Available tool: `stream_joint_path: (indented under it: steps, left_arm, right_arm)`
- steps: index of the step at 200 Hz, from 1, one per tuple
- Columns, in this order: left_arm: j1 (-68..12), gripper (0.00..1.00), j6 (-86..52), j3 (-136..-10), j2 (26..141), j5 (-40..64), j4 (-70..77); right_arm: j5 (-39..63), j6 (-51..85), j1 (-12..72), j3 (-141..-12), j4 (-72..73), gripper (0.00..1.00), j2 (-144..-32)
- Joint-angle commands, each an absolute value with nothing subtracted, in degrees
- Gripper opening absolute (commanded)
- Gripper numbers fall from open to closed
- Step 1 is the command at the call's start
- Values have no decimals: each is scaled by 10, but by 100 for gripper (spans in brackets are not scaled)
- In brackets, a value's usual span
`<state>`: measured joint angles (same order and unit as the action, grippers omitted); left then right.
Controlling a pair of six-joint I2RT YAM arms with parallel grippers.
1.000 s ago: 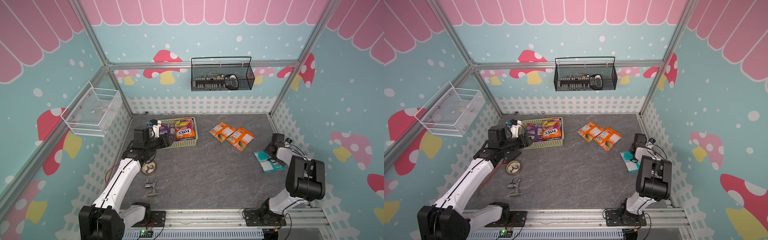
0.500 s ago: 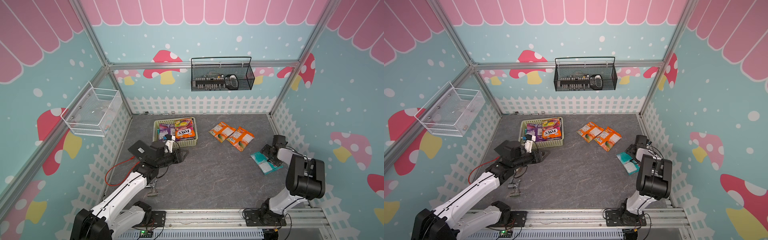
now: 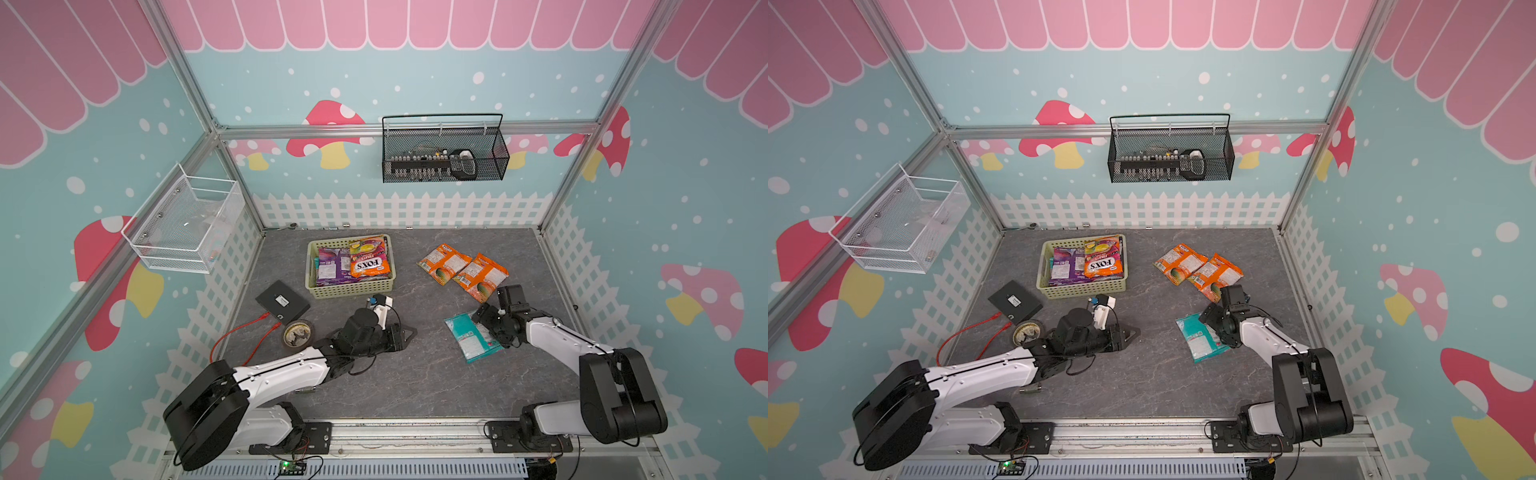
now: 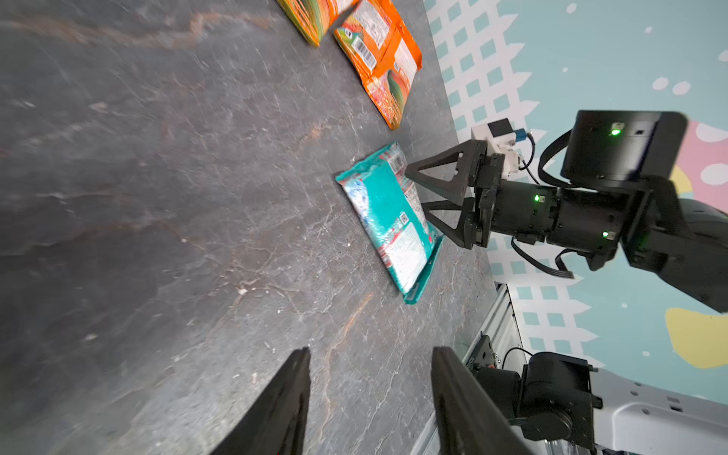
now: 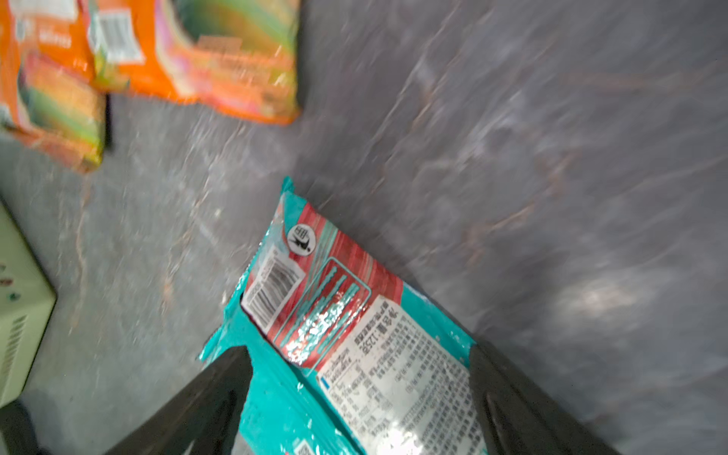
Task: Put the candies in the basket
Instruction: Move the candy to the center of the board, then pick up the candy at the center of the board.
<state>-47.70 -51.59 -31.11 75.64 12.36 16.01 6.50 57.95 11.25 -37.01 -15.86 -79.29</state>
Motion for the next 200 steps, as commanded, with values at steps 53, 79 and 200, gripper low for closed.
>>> stream_joint_path:
  steps: [53,79,200]
  left_arm:
    - [-543,46,-659,-315,928,79,372]
    - [-554,45,-673,-335,978,75,398]
    - [-556,45,-667,-398,1108,76,431]
  right_arm:
    - [36,390,134,-397,-189,87,-789]
    - [-2,352,133,-400,-205,80,-796]
    - [191,336,134,-326,-104,60,-803]
